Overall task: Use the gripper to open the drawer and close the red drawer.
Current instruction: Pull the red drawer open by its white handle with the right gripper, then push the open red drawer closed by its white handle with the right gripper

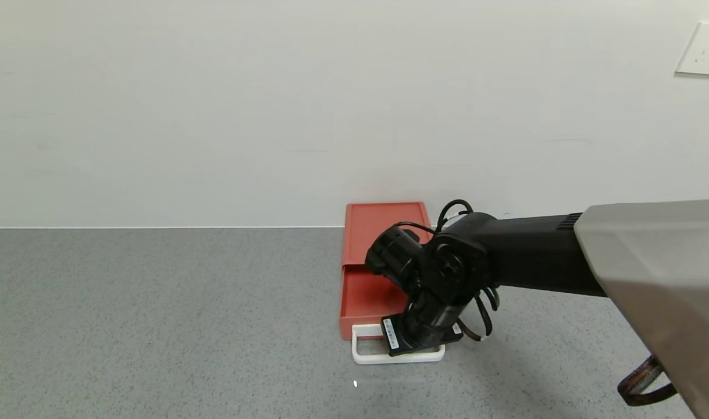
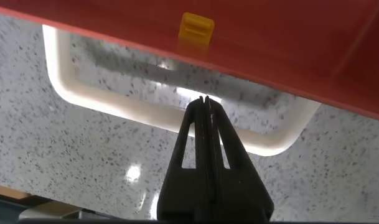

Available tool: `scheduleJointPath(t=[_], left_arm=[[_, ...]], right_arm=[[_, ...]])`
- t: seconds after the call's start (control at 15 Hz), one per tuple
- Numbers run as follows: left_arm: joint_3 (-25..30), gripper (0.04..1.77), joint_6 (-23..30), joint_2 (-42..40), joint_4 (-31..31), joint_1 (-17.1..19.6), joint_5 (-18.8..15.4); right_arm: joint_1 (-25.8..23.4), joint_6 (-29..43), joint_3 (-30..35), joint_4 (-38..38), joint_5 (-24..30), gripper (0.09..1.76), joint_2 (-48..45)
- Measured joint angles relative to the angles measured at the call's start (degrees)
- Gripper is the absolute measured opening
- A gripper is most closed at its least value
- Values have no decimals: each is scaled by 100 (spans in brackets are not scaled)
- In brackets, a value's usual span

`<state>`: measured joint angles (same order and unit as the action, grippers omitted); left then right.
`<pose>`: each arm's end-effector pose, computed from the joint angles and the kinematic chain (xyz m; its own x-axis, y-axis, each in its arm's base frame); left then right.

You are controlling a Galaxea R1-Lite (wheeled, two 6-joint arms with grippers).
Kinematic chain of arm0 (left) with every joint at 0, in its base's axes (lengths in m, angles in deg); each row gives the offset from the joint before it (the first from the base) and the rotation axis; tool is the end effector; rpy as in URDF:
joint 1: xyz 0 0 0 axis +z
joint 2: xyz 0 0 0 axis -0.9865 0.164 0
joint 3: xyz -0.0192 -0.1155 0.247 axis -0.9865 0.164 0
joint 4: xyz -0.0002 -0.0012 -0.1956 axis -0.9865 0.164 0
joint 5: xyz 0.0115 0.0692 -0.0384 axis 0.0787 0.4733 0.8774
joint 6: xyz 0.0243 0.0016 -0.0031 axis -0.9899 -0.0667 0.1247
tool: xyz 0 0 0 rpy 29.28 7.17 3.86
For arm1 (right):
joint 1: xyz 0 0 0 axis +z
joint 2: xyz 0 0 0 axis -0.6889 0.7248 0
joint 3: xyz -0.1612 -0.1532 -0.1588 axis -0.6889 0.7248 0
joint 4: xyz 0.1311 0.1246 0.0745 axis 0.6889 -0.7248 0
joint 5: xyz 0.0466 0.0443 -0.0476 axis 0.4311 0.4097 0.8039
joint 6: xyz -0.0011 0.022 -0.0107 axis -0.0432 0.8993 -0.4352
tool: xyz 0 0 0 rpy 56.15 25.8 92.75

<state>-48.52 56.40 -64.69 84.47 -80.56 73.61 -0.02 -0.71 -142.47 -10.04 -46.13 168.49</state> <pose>0.0114 -0.0006 0.0758 0.9997 -0.0230 0.0011 0.0230 0.9997 0.0125 0.3001 0.2832 0.0879 0.2550 0.1661 -0.9526 -0.2608 0.9605 0.0977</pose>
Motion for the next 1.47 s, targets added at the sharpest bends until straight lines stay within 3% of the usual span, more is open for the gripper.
scheduleJointPath(t=[0.87,1.2,1.47], left_arm=[[0,175,5,0,-7,0,0],[0,175,9,0,-5,0,-2],[0,175,9,0,0,0,0]], right_arm=[[112,17,306,-41,11,11,-444],[195,-18,382,-249,-4,11,-1080],[391,-302,1045,-141,-52,11,-1940]])
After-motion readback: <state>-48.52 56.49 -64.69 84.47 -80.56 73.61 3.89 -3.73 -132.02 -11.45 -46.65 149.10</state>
